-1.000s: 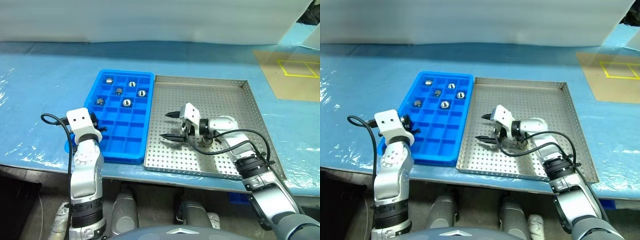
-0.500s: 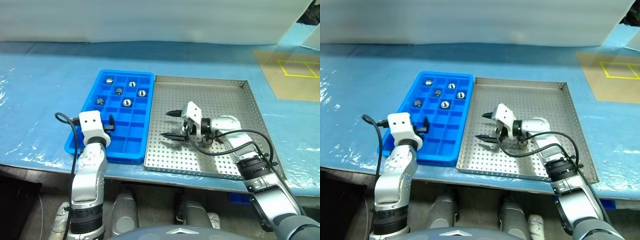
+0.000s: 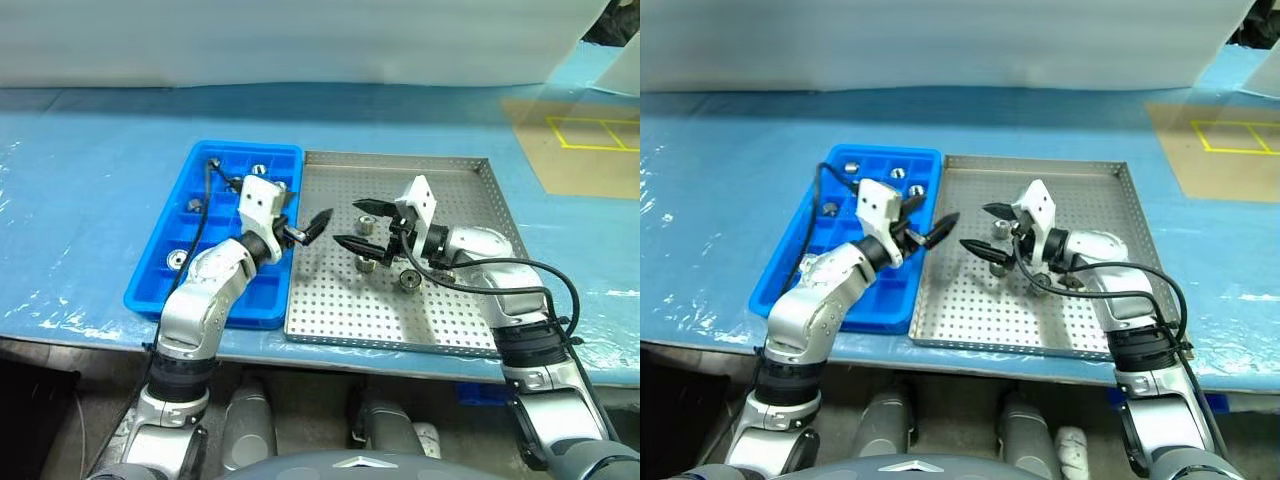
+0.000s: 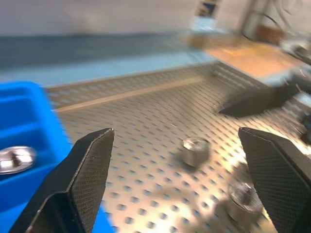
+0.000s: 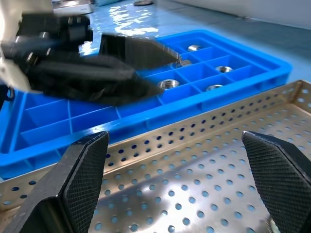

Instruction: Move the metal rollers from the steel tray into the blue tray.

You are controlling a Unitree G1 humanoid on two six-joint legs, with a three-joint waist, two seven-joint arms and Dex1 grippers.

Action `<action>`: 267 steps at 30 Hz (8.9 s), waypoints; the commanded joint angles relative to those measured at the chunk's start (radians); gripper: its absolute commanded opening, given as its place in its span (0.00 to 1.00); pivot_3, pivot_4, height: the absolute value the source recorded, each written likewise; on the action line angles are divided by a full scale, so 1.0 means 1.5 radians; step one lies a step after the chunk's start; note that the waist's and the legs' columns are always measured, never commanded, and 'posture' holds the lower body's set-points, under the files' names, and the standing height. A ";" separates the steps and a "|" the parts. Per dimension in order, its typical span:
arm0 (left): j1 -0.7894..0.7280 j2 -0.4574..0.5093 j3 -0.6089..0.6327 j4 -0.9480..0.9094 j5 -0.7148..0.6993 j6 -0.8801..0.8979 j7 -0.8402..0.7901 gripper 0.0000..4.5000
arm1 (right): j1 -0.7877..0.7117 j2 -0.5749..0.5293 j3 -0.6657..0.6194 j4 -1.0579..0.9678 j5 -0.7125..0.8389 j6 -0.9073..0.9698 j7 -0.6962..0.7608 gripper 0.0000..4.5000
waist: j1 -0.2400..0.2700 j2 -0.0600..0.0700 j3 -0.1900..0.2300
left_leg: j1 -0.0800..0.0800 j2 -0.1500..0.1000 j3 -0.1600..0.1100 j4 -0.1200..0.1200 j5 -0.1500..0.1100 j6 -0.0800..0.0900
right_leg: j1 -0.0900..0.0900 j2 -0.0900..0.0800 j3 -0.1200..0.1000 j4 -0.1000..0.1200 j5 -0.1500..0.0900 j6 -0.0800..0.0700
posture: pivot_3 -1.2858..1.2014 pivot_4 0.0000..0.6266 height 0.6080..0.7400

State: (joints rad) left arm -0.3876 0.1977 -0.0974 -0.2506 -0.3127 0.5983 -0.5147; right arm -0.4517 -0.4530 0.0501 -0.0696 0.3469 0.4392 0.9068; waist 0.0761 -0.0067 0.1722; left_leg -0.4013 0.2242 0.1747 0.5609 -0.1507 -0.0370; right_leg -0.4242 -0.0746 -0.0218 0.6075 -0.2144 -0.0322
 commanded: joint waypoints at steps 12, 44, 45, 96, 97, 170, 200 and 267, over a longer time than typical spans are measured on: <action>-0.150 0.011 -0.137 0.240 0.035 -0.044 -0.177 0.96 | 0.087 -0.048 -0.106 -0.140 0.035 0.046 -0.100 1.00 | -0.027 0.001 -0.001 | 0.000 -0.001 0.000 0.001 0.000 0.000 | 0.001 0.000 0.001 0.001 0.000 0.000 | 0.39 0.24 1.00; -0.225 -0.004 -0.168 0.347 0.128 -0.015 -0.258 0.38 | 0.175 -0.097 -0.148 -0.237 0.054 0.079 -0.154 1.00 | -0.062 0.004 -0.002 | 0.010 -0.001 0.002 0.000 -0.002 0.003 | 0.011 0.000 0.004 -0.004 0.000 0.001 | 0.37 0.24 1.00; -0.224 -0.002 -0.161 0.334 0.125 -0.005 -0.253 0.38 | 0.171 -0.096 -0.145 -0.234 0.054 0.078 -0.153 1.00 | -0.061 0.004 -0.002 | 0.010 -0.001 0.002 0.000 -0.002 0.003 | 0.010 0.000 0.004 -0.004 0.000 0.001 | 0.37 0.24 1.00; 0.011 -0.025 0.146 0.066 0.115 -0.045 0.241 0.76 | -0.132 0.068 0.105 0.162 -0.078 -0.140 0.091 1.00 | 0.031 0.003 -0.001 | -0.002 0.000 -0.001 0.002 -0.001 0.002 | 0.000 -0.001 -0.002 0.000 0.000 0.001 | 0.56 0.24 1.00; 0.007 -0.028 0.139 0.064 0.111 -0.041 0.234 0.84 | -0.129 0.066 0.103 0.158 -0.077 -0.138 0.087 1.00 | 0.031 0.003 -0.001 | -0.002 0.000 -0.001 0.002 -0.001 0.002 | 0.000 -0.001 -0.002 0.000 0.000 0.001 | 0.56 0.24 1.00; 0.052 -0.072 0.103 -0.154 0.097 0.088 0.169 0.39 | -0.157 0.064 0.128 0.187 -0.053 -0.124 0.087 1.00 | 0.012 0.003 -0.001 | -0.002 -0.001 0.000 0.004 -0.003 0.005 | 0.002 -0.003 -0.001 -0.001 0.001 0.001 | 0.61 0.24 1.00; 0.375 -0.097 0.085 -0.508 0.096 0.244 0.350 0.39 | -0.308 0.179 0.134 0.474 -0.111 -0.293 0.262 1.00 | 0.103 0.002 0.000 | -0.004 0.000 -0.002 0.003 -0.002 0.004 | 0.000 -0.003 -0.003 -0.001 0.000 0.001 | 0.74 0.24 1.00; -0.095 0.004 -0.078 0.184 0.043 -0.122 -0.138 0.99 | -0.017 -0.098 0.074 0.014 -0.142 0.257 -0.128 1.00 | -0.041 0.003 -0.001 | 0.003 -0.001 0.001 0.005 -0.001 0.002 | 0.003 0.000 0.003 0.001 0.003 0.001 | 0.41 0.24 1.00</action>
State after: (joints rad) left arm -0.5291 0.1983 -0.2258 0.0632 -0.2441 0.4330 -0.7156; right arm -0.4645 -0.5812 0.1428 -0.0443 0.1581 0.8191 0.7187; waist 0.0150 -0.0016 0.1709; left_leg -0.3971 0.2234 0.1764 0.5682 -0.1520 -0.0335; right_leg -0.4191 -0.0749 -0.0170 0.6090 -0.2104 -0.0300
